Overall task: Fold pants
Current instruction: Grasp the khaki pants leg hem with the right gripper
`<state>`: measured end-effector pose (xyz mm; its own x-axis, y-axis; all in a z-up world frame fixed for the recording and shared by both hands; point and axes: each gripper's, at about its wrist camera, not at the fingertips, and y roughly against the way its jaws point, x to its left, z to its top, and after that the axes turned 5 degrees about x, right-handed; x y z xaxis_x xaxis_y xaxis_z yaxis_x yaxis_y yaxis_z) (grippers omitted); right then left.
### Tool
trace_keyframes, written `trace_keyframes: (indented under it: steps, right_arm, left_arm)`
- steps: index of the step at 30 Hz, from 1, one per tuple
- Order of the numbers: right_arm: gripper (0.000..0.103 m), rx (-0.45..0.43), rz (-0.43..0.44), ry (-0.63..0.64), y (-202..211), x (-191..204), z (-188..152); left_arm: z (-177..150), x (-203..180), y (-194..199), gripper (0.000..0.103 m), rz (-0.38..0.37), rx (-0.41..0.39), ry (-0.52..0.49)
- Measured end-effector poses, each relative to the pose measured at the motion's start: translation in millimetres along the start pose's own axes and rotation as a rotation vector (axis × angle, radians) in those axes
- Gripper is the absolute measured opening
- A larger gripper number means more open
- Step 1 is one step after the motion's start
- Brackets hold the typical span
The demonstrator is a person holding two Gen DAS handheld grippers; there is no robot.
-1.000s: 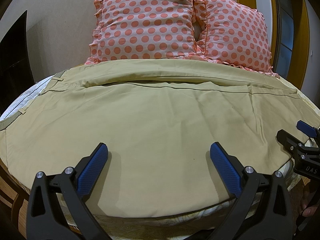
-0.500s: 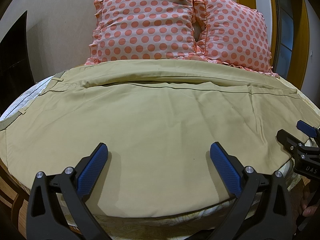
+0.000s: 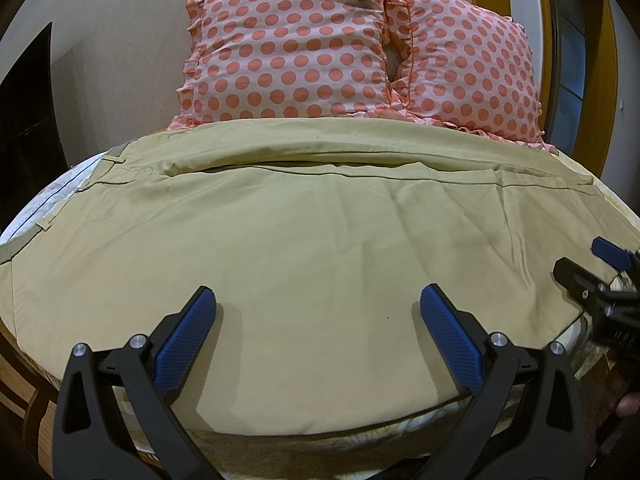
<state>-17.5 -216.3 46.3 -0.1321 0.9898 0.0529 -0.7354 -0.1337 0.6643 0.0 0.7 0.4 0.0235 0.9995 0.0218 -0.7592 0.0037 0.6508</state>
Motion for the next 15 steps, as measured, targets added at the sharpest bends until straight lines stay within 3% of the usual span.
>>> trace_keyframes:
  steps: [4, 7, 12, 15]
  right_arm:
    - [0.102, -0.002, -0.006, -0.081, 2.8, -38.5, 43.2]
    - [0.102, -0.006, -0.026, -0.207, -5.9, -83.9, 84.1]
    - [0.102, 0.103, -0.127, -0.464, -82.9, -177.2, 157.6]
    - [0.084, 0.175, -0.241, -0.554, -139.5, -221.2, 191.1]
  left_arm:
    - [8.1, 1.7, 0.3, 0.101, -0.013, 0.026, -0.009]
    - [19.6, 4.1, 8.4, 0.101, 0.021, -0.021, -0.022]
    - [44.6, 2.7, 15.6, 0.101, 0.042, -0.086, -0.035]
    - [56.8, 2.8, 12.9, 0.101, 0.043, -0.097, -0.030]
